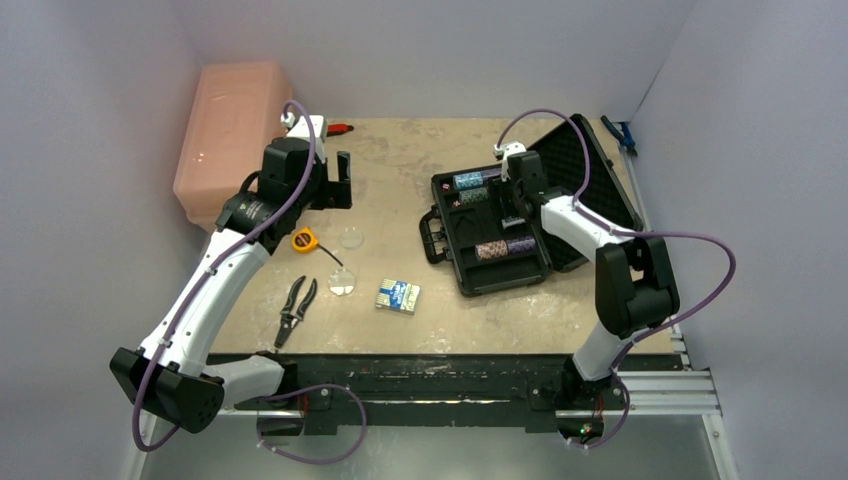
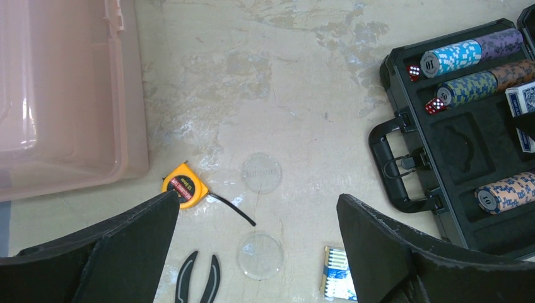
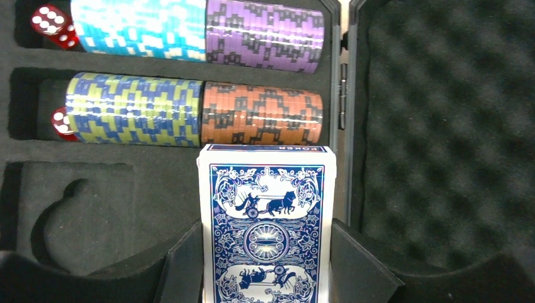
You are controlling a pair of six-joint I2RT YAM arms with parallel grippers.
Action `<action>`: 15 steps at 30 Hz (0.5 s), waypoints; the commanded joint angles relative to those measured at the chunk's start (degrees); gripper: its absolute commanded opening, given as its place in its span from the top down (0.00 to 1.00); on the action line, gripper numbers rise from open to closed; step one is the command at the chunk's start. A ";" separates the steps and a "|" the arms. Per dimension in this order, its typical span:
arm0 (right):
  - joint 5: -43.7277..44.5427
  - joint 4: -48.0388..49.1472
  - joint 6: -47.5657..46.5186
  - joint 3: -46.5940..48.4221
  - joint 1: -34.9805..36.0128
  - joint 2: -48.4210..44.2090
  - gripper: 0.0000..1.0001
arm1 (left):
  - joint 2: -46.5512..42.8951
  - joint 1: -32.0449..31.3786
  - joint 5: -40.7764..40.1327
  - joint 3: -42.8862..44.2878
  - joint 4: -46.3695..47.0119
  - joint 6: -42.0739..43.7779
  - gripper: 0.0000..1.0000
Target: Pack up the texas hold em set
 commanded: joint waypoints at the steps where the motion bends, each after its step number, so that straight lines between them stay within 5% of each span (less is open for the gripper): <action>1: -2.89 3.28 0.25 -0.34 -0.29 -2.14 1.00 | -0.11 -0.15 0.67 0.39 1.30 -0.42 0.04; 15: -1.87 2.56 2.60 -3.00 -0.72 -1.81 1.00 | 0.06 -0.15 0.88 0.31 1.28 -0.49 0.04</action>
